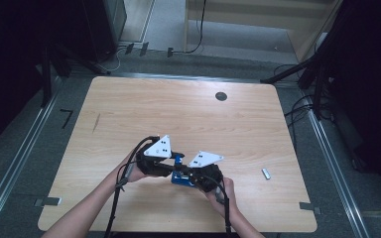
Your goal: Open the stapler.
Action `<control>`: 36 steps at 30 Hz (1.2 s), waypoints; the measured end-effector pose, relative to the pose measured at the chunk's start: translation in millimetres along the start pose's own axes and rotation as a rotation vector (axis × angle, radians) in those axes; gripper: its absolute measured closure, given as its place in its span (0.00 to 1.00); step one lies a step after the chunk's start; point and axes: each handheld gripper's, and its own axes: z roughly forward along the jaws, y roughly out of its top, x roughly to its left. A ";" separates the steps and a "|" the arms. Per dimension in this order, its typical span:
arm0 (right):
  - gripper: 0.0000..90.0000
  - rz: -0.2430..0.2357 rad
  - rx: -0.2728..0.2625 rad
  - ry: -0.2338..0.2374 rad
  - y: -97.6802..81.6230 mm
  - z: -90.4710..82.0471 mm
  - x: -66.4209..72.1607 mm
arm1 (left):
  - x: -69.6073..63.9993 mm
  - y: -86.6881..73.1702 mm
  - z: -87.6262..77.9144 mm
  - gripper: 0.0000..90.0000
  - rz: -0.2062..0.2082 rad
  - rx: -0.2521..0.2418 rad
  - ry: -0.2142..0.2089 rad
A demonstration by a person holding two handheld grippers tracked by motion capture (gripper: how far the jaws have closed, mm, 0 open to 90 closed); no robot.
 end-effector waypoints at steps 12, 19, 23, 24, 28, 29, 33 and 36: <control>1.00 -0.039 0.008 -0.004 0.2 3.6 4.7 | -5.3 1.0 4.2 0.65 0.029 0.029 0.000; 1.00 -0.033 -0.011 0.000 0.2 1.2 3.2 | -6.2 1.5 3.1 0.69 0.043 0.023 0.026; 1.00 -0.013 0.034 0.000 -2.1 2.8 1.4 | -5.3 0.8 1.3 0.71 0.015 0.013 0.064; 1.00 -0.012 0.036 0.003 -3.5 3.1 0.3 | -4.9 0.0 0.6 0.71 0.007 0.006 0.069; 1.00 -0.016 0.054 -0.017 -6.9 1.7 -1.8 | -4.2 -2.1 -2.5 0.71 -0.005 -0.001 0.078; 1.00 -0.021 0.044 -0.024 -6.4 0.4 -2.5 | -4.7 -2.4 -2.6 0.71 -0.004 -0.003 0.080; 1.00 -0.014 0.028 -0.065 -4.6 -4.4 -7.9 | -7.3 -2.2 -1.9 0.71 0.003 0.003 0.083; 1.00 0.000 0.064 -0.061 -6.1 -4.5 -13.2 | -8.9 -1.7 -2.1 0.71 -0.006 0.008 0.097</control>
